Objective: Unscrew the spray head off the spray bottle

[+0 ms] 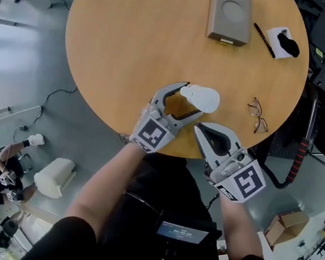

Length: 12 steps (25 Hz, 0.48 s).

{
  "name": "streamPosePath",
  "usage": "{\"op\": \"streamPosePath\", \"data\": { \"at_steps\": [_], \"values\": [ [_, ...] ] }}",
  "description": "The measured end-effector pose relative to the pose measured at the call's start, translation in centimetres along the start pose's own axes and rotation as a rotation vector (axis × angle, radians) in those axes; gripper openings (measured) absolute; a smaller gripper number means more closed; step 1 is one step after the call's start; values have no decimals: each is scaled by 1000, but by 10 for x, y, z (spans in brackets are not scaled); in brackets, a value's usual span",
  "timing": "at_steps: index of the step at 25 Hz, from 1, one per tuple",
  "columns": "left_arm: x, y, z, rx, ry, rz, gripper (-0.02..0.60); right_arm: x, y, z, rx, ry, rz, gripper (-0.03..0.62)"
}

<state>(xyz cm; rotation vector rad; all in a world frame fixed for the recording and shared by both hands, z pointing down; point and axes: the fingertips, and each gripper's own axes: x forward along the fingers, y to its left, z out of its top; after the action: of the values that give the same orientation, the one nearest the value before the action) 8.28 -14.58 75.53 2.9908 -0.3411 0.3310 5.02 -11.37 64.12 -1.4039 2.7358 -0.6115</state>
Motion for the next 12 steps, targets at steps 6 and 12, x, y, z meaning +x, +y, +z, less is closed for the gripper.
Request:
{"op": "streamPosePath", "data": {
  "at_steps": [6,12],
  "values": [
    [19,2,-6,13,-5,-4,351,-5,-5,-10,8,6,-14,-5],
    [34,3,-9,19,-18,-8,351,-10,-10,-18,17,6,-25,-5]
  ]
}}
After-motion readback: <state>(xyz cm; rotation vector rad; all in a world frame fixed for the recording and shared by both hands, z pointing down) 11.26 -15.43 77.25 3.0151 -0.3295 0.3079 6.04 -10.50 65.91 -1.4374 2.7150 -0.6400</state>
